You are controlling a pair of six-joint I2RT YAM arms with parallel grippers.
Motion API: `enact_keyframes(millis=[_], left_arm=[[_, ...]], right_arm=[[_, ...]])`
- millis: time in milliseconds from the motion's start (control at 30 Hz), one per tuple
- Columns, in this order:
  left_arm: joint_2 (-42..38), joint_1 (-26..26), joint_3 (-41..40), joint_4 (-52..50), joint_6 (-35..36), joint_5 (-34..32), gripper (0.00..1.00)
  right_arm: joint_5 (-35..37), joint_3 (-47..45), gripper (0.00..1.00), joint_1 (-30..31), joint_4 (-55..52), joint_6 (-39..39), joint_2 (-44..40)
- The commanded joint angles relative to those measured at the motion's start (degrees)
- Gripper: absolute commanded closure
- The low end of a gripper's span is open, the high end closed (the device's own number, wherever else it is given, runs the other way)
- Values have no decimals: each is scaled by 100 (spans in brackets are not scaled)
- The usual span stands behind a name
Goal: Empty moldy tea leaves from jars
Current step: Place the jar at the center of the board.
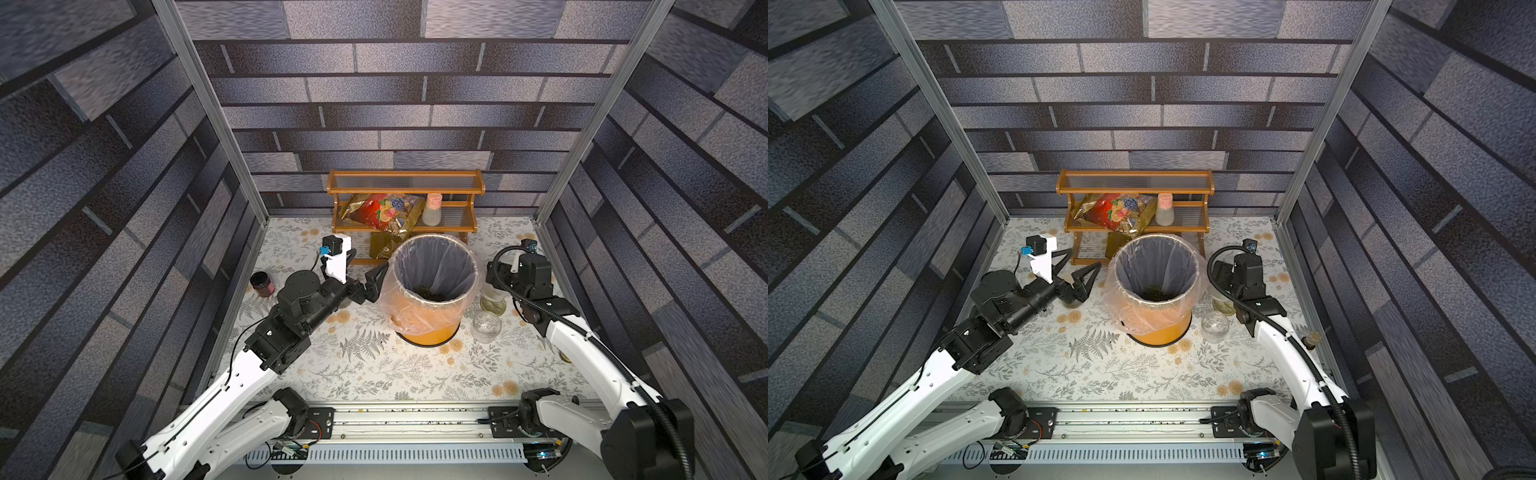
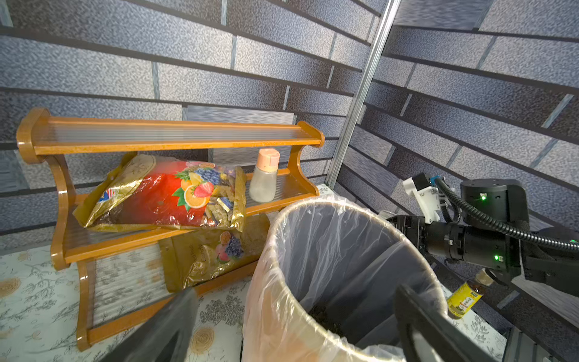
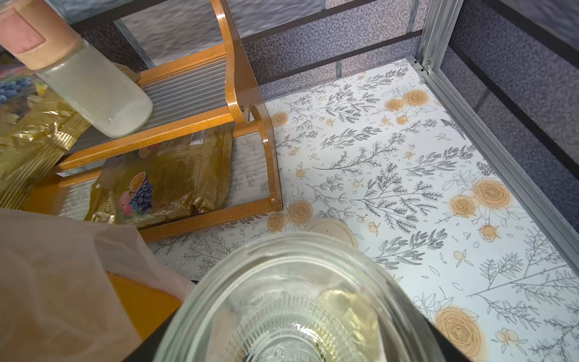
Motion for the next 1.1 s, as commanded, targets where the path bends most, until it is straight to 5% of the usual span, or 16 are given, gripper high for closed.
enact_keyframes(millis=[0,400,1067], left_arm=[[-164,34,-132,-111,-89,-147,0],[-343,102,-292,-237,-58,-187,0],[-209,200,-283,-176,-50,-126,0]], right_arm=[[-92,-178,100,-40,1342,-135,121],[-810,-653,100,74,2526,-141,843],[-550,-603,100,545,2915,-389,1663]])
